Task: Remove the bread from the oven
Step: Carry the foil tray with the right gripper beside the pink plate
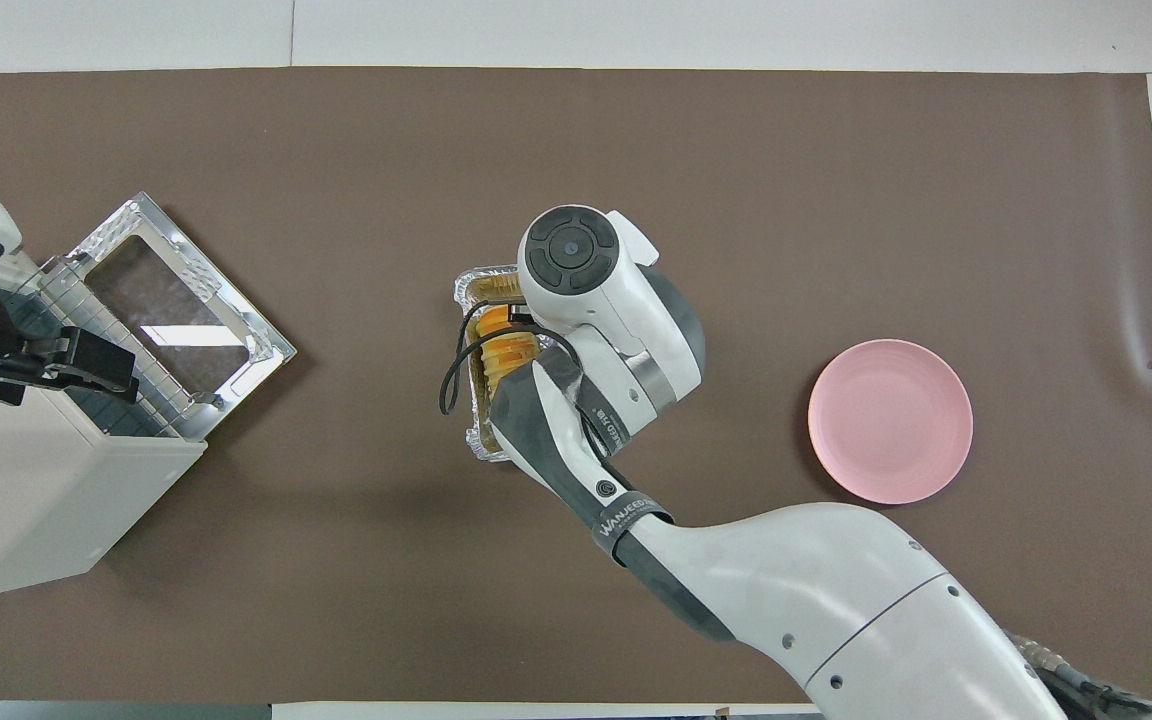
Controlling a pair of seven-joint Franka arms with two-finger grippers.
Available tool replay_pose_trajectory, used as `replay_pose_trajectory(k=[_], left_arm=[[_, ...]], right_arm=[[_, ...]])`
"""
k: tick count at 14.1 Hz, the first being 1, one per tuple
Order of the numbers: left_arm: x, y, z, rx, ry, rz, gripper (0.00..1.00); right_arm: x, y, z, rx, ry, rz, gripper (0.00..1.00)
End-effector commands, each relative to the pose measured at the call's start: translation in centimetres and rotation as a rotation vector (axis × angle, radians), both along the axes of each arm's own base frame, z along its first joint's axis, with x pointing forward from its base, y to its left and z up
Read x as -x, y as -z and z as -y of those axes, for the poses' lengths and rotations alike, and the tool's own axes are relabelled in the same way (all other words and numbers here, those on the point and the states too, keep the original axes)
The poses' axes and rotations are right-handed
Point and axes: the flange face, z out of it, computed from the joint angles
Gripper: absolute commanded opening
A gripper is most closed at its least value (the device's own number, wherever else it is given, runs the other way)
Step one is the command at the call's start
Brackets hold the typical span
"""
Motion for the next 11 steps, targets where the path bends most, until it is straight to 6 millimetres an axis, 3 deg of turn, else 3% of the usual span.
replay_pose_trajectory(k=[1,8,9,11], left_arm=[[0.8,-0.5,-0.5,-0.008,0.041,-0.002,1.0],[1.0,-1.0,-0.8,-0.008,0.032,0.008,1.0],[1.0,-1.0,-0.8,-0.008,0.034,0.008,1.0],[1.0,-1.0,-0.7,-0.006,0.034,0.007,1.0]], right_arm=[[0.0,0.1,0.2,-0.002,-0.007,0.017,0.0],[-0.5,-1.3,0.7,-0.003,0.008,0.003,0.0],[-0.9,-2.2,0.8,0.001,0.012,-0.003,0.0],[-2.7,-4.4,3.8,0.036,0.053,-0.043,0.0]])
